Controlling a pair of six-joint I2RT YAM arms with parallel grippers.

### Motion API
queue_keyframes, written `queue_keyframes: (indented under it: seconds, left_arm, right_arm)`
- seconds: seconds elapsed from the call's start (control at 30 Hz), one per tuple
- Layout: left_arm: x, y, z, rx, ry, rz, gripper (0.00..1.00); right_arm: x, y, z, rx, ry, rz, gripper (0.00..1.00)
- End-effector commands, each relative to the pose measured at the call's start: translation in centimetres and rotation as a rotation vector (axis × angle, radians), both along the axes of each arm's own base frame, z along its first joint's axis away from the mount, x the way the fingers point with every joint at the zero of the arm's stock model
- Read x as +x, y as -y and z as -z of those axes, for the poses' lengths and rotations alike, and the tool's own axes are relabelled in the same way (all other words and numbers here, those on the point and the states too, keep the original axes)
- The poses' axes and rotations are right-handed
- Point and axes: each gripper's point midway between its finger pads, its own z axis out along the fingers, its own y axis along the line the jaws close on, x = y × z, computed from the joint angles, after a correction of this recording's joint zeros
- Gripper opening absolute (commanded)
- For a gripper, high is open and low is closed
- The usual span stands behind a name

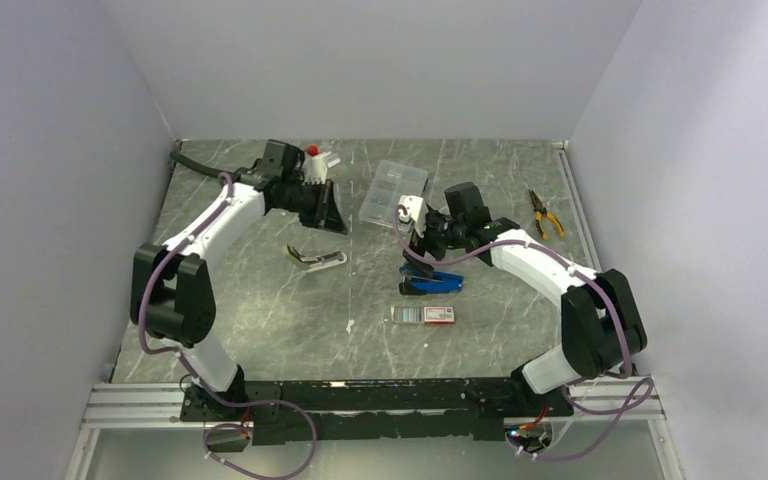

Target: Load the staples into the stapler

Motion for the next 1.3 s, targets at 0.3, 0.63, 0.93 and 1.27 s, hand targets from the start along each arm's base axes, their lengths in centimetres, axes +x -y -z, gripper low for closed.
queue_keyframes:
  seconds: [0.3, 0.63, 0.93, 1.27]
  left_arm:
    - [1.6, -5.1, 2.5, -0.013, -0.197, -0.326, 0.03]
    - [2.8, -4.9, 6.1, 0.004, -0.394, -0.423, 0.03]
    - [3.2, -5.3, 7.3, 0.046, -0.417, -0.470, 0.03]
    - [4.2, -4.6, 5.1, 0.015, -0.297, -0.359, 0.03]
  right_arm:
    - [1.8, -1.7, -0.9, 0.019, 0.049, 0.023, 0.91]
    - [2.0, -0.8, 0.8, -0.031, 0.050, 0.040, 0.91]
    - [2.2, 0.1, 0.9, -0.026, 0.047, 0.056, 0.91]
    - [2.1, -2.6, -0.2, 0.074, -0.027, -0.034, 0.91]
